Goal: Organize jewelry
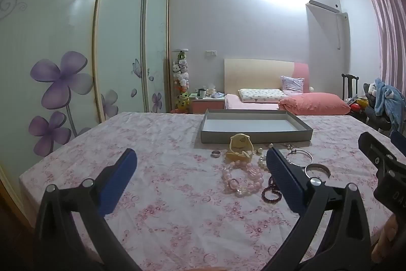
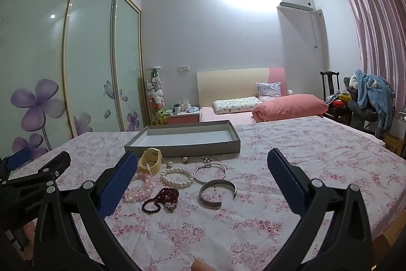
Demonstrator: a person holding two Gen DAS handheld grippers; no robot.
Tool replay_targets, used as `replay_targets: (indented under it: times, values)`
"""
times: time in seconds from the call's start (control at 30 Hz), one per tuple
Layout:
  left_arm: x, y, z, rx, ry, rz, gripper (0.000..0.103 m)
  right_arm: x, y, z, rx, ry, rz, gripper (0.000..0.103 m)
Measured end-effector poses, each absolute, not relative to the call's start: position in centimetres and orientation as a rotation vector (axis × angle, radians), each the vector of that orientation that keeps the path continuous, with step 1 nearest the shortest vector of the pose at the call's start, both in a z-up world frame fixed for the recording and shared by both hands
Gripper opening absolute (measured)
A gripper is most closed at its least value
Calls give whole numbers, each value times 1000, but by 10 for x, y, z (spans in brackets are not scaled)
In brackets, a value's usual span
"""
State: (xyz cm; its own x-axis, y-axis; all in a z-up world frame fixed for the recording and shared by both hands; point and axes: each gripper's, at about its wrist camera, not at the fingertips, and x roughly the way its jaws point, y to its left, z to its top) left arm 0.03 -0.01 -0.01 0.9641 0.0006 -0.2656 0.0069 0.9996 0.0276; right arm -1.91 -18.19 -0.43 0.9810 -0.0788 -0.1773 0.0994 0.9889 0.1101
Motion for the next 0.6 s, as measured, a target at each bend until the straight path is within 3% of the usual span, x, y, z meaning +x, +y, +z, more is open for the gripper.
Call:
replay_targets:
  times: [0.6]
  values:
    - [0, -1, 0, 22, 268, -6, 99, -19, -181, -5, 114, 174, -91, 101]
